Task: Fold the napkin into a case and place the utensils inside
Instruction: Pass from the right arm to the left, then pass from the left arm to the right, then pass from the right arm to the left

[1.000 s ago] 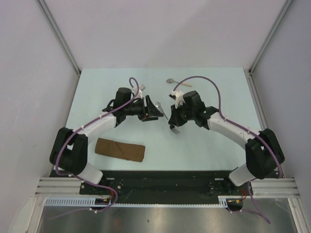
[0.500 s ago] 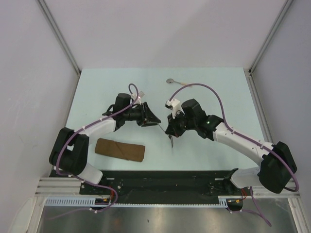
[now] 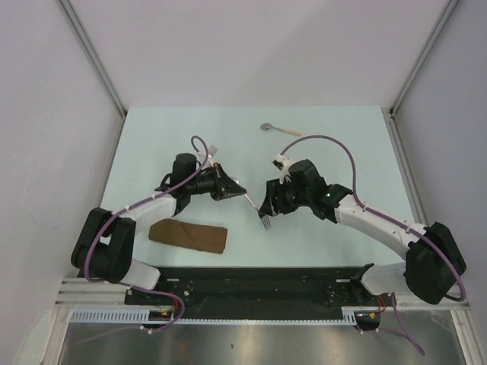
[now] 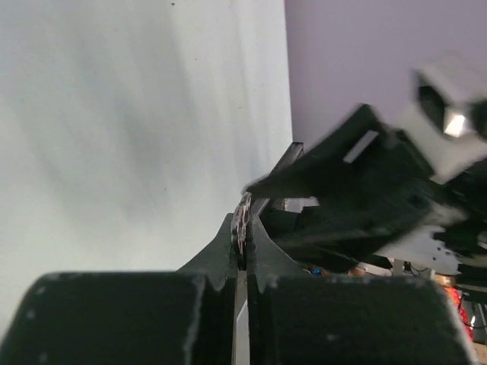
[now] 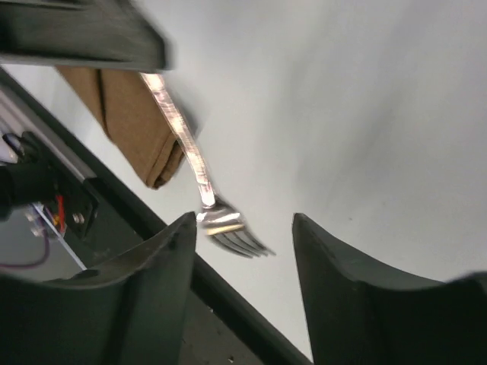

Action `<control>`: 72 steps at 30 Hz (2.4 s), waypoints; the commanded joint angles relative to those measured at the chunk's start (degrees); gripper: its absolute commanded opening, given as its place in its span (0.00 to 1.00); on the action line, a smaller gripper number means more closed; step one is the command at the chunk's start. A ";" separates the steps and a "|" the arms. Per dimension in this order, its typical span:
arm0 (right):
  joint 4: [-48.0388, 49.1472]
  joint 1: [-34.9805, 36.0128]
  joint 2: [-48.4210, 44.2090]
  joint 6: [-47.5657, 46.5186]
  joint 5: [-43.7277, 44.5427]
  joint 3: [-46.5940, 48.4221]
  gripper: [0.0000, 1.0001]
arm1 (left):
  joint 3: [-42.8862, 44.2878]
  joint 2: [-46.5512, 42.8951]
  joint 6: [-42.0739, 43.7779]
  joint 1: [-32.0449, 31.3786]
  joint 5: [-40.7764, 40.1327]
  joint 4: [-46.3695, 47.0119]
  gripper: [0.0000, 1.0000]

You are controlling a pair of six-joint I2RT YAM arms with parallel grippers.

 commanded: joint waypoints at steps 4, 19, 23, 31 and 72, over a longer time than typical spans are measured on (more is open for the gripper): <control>14.22 -5.01 -9.62 30.98 -2.79 -16.23 0.68 | -4.98 -5.81 -8.74 0.82 2.97 23.57 0.00; 25.85 -7.75 -18.32 12.15 -15.10 -18.89 0.76 | -9.39 -5.81 -10.00 0.65 11.84 36.62 0.00; 23.89 -7.14 -17.99 5.95 -22.89 -14.75 0.73 | -5.16 -7.12 0.91 -0.06 15.89 21.93 0.00; 22.49 0.33 -9.54 -0.21 -25.47 -11.67 0.60 | -1.90 -10.38 4.72 -0.41 16.68 15.75 0.00; 69.09 32.60 5.22 -73.79 73.94 -18.79 0.00 | 4.25 -20.40 -6.19 0.56 -1.08 -17.74 0.83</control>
